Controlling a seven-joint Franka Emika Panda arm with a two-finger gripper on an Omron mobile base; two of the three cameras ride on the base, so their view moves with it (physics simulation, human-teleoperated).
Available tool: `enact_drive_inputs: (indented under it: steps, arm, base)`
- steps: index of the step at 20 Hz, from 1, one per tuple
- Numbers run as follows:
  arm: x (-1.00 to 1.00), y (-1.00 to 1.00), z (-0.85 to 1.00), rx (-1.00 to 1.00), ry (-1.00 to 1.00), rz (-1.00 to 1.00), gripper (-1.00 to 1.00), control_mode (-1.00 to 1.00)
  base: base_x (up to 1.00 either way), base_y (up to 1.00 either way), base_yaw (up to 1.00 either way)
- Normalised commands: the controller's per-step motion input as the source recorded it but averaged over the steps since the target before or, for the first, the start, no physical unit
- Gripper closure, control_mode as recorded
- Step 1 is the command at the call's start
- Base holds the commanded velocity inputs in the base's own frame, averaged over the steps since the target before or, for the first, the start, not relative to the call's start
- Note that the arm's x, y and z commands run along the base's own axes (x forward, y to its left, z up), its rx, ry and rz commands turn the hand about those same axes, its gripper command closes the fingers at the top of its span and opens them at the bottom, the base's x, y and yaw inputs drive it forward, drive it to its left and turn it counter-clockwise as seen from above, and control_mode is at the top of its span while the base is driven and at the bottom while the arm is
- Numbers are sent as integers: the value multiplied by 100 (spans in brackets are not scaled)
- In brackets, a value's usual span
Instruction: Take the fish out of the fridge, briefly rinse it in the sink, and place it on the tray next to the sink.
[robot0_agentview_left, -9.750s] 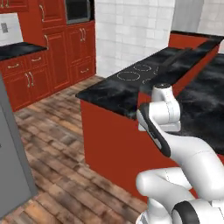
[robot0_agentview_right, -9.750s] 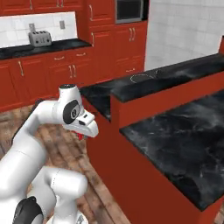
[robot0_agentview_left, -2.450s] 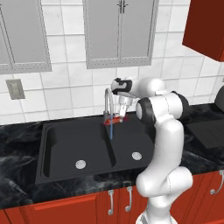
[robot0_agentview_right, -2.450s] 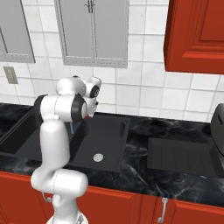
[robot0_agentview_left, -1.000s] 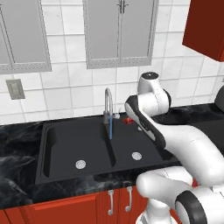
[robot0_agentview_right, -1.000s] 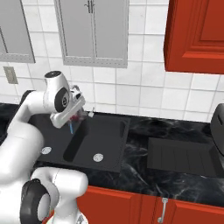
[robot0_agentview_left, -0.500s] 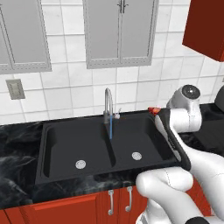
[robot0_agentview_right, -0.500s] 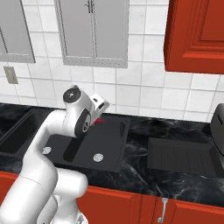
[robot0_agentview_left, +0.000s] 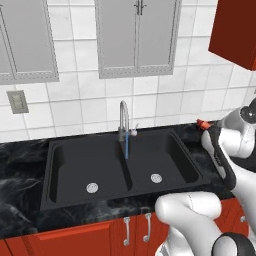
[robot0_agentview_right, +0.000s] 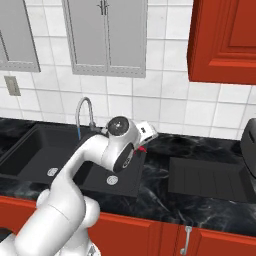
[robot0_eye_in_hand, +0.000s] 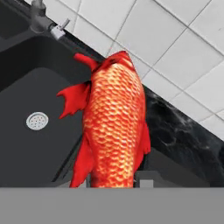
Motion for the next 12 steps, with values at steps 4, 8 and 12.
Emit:
enact_drive_inputs:
  steps: [4,8,12]
  arm:
    - [13,-26,-6,2,34,-12,100,-100]
    - [-11,-100,5,20,42,-34,100,-100]
    - [0,-84,-7,0,5,0,100,-100]
  base:
    - [0,0,0]
    - [0,0,0]
    - [0,0,0]
